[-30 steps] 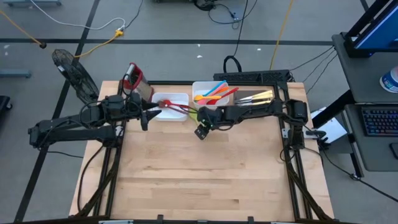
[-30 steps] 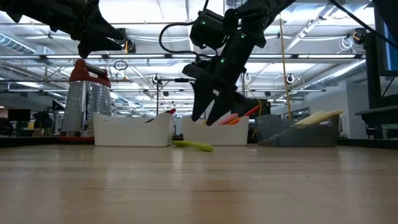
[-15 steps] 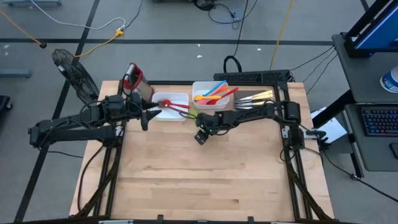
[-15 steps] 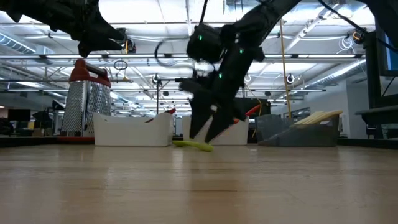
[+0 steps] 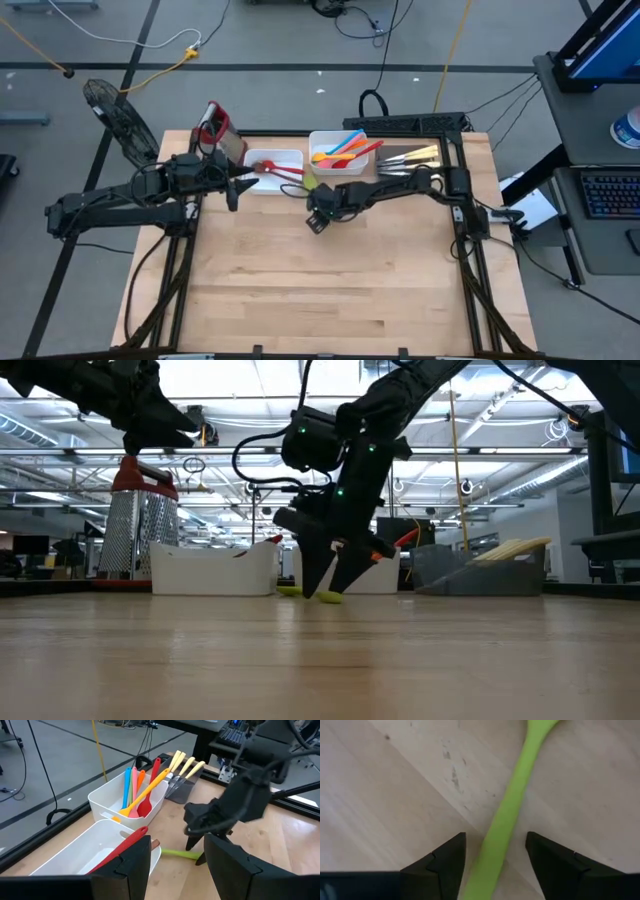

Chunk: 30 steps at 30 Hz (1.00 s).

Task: Pick & Place Kitchen Items
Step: Put the green serving spoon into the left white bin

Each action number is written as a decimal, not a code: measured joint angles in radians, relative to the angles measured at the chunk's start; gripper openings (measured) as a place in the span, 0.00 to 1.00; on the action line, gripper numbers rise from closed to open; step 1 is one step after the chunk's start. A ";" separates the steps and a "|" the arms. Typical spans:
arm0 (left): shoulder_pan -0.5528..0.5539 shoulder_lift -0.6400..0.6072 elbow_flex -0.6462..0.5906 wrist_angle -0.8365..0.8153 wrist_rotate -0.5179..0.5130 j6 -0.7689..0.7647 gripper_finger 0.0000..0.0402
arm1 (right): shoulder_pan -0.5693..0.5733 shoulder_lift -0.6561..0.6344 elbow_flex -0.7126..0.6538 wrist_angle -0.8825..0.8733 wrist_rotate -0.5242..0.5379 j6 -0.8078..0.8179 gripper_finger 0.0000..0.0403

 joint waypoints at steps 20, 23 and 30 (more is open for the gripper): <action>0.000 0.000 0.000 -0.010 -0.025 -0.001 0.46 | 0.102 -0.017 -0.003 -0.082 0.053 0.161 0.13; 0.000 0.000 0.000 -0.015 -0.025 -0.002 0.46 | 0.108 -0.066 -0.006 -0.129 0.031 0.183 0.12; 0.000 0.000 0.000 -0.015 -0.025 -0.005 0.46 | 0.113 -0.194 -0.014 -0.199 0.071 0.177 0.12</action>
